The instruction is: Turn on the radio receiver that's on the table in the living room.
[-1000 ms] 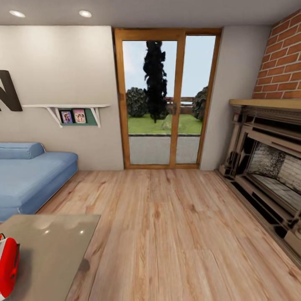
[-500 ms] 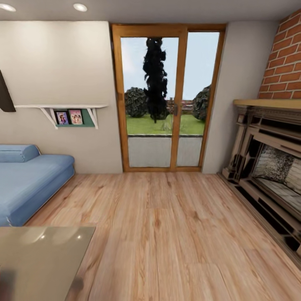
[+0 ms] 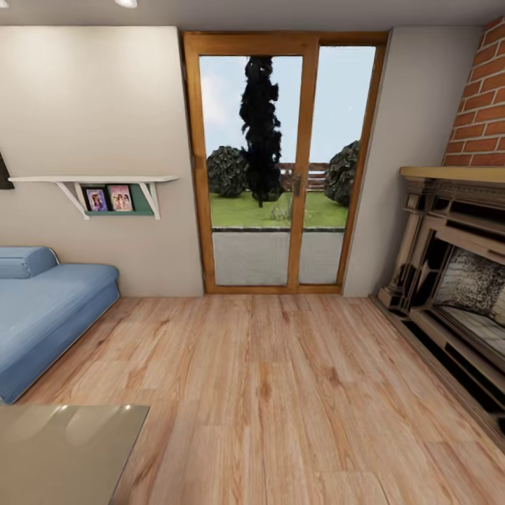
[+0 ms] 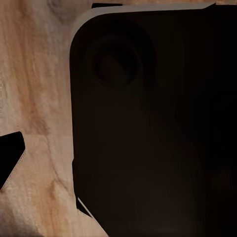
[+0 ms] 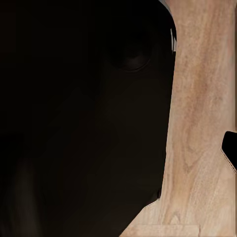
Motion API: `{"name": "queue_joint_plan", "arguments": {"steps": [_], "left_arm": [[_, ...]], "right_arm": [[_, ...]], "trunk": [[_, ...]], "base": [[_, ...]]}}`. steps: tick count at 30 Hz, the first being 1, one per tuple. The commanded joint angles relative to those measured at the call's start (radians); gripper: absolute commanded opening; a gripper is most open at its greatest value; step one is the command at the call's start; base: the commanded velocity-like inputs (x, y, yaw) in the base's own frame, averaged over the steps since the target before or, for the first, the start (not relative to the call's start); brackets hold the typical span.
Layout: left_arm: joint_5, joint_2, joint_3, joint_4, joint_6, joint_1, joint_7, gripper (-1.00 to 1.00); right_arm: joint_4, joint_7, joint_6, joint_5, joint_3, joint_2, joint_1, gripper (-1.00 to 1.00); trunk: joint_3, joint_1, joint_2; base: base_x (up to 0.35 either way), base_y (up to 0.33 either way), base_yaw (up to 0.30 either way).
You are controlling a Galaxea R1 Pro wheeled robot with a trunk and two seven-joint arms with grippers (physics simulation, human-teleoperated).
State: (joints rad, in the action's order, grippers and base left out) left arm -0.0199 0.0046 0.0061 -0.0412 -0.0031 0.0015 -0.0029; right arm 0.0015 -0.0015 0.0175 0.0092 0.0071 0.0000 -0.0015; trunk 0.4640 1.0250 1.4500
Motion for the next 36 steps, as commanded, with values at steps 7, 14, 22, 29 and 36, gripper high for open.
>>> {"name": "queue_joint_plan", "arguments": {"steps": [7, 14, 22, 29, 36], "left_arm": [[0.000, 0.000, 0.000, 0.000, -0.001, 0.000, 0.001, 1.00], [0.000, -0.001, 0.000, 0.000, -0.006, 0.000, 0.000, 1.00], [0.000, -0.001, 0.000, 0.000, -0.006, 0.000, 0.000, 1.00], [0.004, 0.000, -0.002, 0.000, -0.008, 0.000, 0.000, 1.00], [0.009, 0.004, -0.006, -0.001, -0.008, 0.000, 0.000, 1.00]], "right_arm": [[0.000, 0.000, 0.001, 0.000, 0.000, 0.000, 0.000, 1.00], [0.000, 0.000, 0.001, 0.000, 0.001, -0.001, 0.000, 1.00], [0.000, -0.001, 0.001, 0.000, 0.001, -0.001, 0.000, 1.00], [0.000, -0.001, 0.002, 0.001, 0.001, 0.000, 0.000, 1.00], [0.000, -0.002, 0.002, 0.000, 0.001, -0.001, 0.000, 1.00]], "trunk": [[0.000, 0.000, 0.000], [0.000, 0.000, 0.000], [0.000, 0.000, 0.000], [0.000, 0.000, 0.000], [0.000, 0.000, 0.000]], "base": [[0.323, 0.000, 0.000], [0.143, 0.000, 0.160], [0.005, 0.000, 0.267], [0.000, 0.000, 0.270], [0.000, 0.000, 0.271]]}}
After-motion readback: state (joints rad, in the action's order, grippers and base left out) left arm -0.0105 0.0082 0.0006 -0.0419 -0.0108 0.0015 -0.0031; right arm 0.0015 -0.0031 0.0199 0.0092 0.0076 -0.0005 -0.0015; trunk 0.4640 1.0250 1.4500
